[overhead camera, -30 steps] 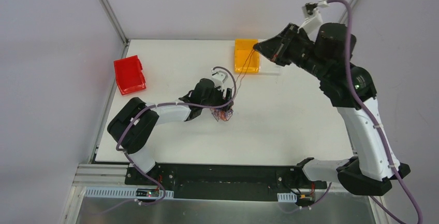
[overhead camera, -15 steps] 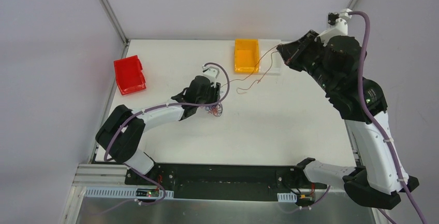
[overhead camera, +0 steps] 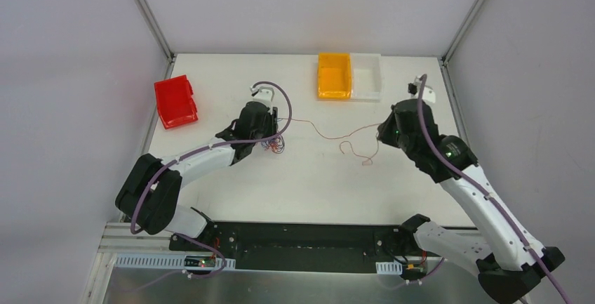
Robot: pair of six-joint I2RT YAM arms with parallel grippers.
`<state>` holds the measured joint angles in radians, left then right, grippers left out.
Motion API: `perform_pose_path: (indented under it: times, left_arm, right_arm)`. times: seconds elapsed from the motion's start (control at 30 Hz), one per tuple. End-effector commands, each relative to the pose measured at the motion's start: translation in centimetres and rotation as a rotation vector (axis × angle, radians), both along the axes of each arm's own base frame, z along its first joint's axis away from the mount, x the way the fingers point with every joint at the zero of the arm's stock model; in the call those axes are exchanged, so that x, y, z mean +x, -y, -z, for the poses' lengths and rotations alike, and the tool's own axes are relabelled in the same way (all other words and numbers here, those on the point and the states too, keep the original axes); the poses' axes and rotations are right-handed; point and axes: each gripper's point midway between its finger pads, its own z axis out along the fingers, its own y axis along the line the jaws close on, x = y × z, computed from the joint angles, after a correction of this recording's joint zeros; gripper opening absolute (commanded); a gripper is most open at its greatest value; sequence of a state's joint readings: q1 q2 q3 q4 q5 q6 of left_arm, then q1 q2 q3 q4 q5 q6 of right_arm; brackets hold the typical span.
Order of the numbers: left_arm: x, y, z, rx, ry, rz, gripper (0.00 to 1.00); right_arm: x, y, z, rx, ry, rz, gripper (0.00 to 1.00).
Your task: Untangle the cables
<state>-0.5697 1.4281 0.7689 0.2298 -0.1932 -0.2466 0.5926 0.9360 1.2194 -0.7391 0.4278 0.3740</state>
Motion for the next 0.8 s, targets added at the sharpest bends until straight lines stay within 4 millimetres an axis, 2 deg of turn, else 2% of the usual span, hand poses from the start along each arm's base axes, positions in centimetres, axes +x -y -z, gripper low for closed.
perform_pose_path:
  times: [0.0,0.13,0.17,0.2,0.23,0.3,0.33,0.4,0.47,0.6,0.77]
  left_arm:
    - [-0.1,-0.4,-1.4,-0.02,0.038,-0.022,0.38]
    - [-0.5,0.2,-1.8,-0.045,0.038,0.013,0.38]
    - [-0.6,0.4,-1.9,-0.051,0.04,0.024,0.39]
    - [-0.6,0.6,-2.0,-0.055,0.043,0.036,0.4]
    - [-0.7,0.8,-2.1,-0.055,0.044,0.049,0.4]
    - [-0.8,1.1,-2.1,-0.05,0.047,0.066,0.4]
    - [-0.8,1.2,-2.1,-0.046,0.048,0.073,0.4]
    - [-0.9,1.4,-2.3,-0.047,0.051,0.09,0.4]
    - [-1.1,1.7,-2.4,-0.05,0.055,0.11,0.4]
    - [-1.9,3.2,-3.5,-0.085,0.092,0.215,0.41]
    - [-3.6,5.4,-4.6,-0.169,0.12,0.354,0.44]
  right_arm:
    - [-1.1,-1.6,5.4,0.099,-0.131,-0.003,0.0]
    - [-1.9,-3.7,9.4,0.164,-0.235,-0.054,0.0]
    - [-2.1,-4.0,10.2,0.172,-0.256,-0.065,0.05]
    - [-2.4,-4.3,11.2,0.176,-0.278,-0.083,0.12]
    - [-2.6,-4.6,11.7,0.179,-0.29,-0.102,0.26]
    - [-2.8,-5.0,12.4,0.174,-0.311,-0.123,0.61]
    - [-2.9,-5.2,12.5,0.168,-0.319,-0.14,0.71]
    - [-2.9,-5.8,12.4,0.159,-0.322,-0.191,0.8]
    - [-3.1,-7.2,11.8,0.169,-0.324,-0.289,0.83]
    - [-3.0,-11.8,10.1,0.215,-0.248,-0.563,0.82]
    - [-2.1,-17.0,8.6,0.218,0.015,-0.84,0.8]
